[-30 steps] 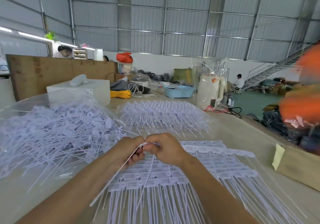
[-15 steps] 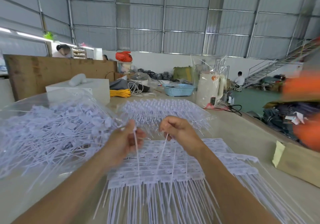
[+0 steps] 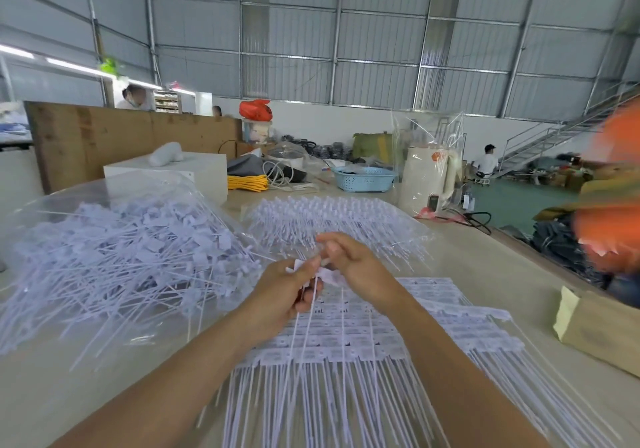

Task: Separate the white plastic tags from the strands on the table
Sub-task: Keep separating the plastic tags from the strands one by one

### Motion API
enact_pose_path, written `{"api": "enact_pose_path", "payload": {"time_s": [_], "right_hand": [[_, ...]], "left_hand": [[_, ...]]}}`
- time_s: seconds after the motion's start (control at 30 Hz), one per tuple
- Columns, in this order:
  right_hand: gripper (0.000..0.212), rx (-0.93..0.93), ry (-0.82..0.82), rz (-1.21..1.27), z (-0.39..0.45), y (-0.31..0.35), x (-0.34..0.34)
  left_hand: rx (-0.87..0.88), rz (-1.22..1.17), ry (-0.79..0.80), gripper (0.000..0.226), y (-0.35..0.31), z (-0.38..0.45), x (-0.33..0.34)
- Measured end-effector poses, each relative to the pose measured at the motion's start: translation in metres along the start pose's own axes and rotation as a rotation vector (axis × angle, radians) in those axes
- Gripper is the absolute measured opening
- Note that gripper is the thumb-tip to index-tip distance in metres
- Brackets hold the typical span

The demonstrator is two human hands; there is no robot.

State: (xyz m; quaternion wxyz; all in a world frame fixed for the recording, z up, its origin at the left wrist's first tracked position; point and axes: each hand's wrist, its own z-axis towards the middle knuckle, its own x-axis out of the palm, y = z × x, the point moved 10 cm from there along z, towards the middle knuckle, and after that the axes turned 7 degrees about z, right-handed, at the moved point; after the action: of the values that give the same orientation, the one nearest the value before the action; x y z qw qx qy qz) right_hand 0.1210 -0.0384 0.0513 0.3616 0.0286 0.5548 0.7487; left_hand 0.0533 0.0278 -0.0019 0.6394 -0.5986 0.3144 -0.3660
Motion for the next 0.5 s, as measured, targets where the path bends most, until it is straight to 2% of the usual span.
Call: {"api": "enact_pose_path", "payload": {"time_s": [0.1, 0.17, 0.3, 0.5], "right_hand": [[0.037, 0.131, 0.18, -0.069, -0.006, -0.022, 0.006], [0.039, 0.123, 0.25, -0.078, -0.011, -0.022, 0.016], [0.027, 0.026, 0.195, -0.091, -0.005, -0.012, 0.018], [0.019, -0.037, 0.189, -0.175, -0.007, -0.008, 0.018]], "left_hand": [[0.027, 0.047, -0.039, 0.029, -0.001, 0.0, -0.003], [0.065, 0.143, -0.097, 0.034, -0.004, 0.0, -0.006], [0.137, 0.27, -0.161, 0.039, -0.013, -0.002, -0.01], [0.037, 0.323, -0.13, 0.035, -0.007, 0.001, -0.011]]}}
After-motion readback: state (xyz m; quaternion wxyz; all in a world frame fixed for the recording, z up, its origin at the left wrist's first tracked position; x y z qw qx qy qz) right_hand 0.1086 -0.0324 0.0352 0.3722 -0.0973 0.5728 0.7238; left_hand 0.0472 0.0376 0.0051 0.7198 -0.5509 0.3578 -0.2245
